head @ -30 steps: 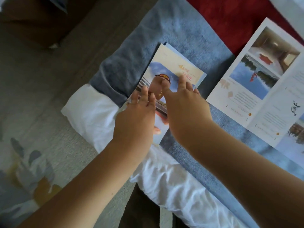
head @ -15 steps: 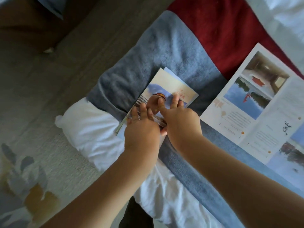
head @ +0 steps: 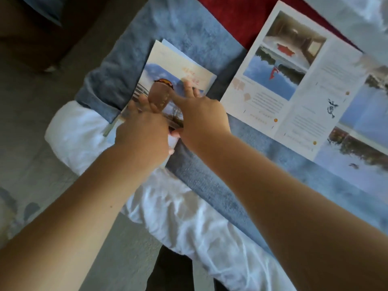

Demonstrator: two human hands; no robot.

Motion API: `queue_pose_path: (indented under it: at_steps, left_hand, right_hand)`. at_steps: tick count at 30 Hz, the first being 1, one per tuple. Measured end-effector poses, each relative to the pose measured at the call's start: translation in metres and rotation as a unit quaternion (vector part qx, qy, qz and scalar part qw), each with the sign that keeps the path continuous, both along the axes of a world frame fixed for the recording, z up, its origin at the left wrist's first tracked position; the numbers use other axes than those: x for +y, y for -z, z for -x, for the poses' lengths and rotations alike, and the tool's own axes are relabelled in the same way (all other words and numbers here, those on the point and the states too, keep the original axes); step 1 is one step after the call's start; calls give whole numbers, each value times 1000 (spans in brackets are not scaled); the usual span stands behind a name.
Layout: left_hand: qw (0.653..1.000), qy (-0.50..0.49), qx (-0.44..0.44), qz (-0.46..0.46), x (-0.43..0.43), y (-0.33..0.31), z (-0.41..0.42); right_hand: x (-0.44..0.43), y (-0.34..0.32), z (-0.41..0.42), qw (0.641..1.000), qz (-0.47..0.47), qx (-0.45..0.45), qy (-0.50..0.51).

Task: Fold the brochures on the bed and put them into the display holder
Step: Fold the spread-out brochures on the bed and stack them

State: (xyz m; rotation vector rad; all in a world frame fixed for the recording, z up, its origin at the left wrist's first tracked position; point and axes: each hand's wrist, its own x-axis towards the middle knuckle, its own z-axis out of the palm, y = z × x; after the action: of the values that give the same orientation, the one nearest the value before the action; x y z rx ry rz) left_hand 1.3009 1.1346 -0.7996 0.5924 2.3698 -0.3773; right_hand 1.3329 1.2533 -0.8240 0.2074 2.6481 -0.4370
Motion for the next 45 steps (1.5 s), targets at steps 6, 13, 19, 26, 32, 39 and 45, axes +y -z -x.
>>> queue_pose_path:
  at_steps: [6, 13, 19, 26, 32, 39, 45]
  left_hand:
    - [995, 39, -3, -87, -10, 1, -43]
    - [949, 102, 62, -293, 96, -9, -127]
    - [935, 179, 41, -305, 192, 12, -167]
    - [940, 225, 101, -236, 269, 42, -184]
    - [919, 283, 131, -242, 291, 56, -158]
    - [911, 294, 137, -255, 304, 58, -115]
    - [918, 253, 137, -272, 281, 66, -125]
  right_hand:
    - [43, -26, -84, 978, 153, 114, 87]
    - [147, -30, -218, 919, 95, 279, 261]
    - [208, -11, -301, 930, -10, 139, 339]
    - [207, 9, -350, 932, -49, 95, 345]
    - [203, 22, -352, 925, -70, 123, 354]
    - [205, 24, -354, 925, -75, 120, 352]
    - [217, 18, -340, 924, -62, 87, 369]
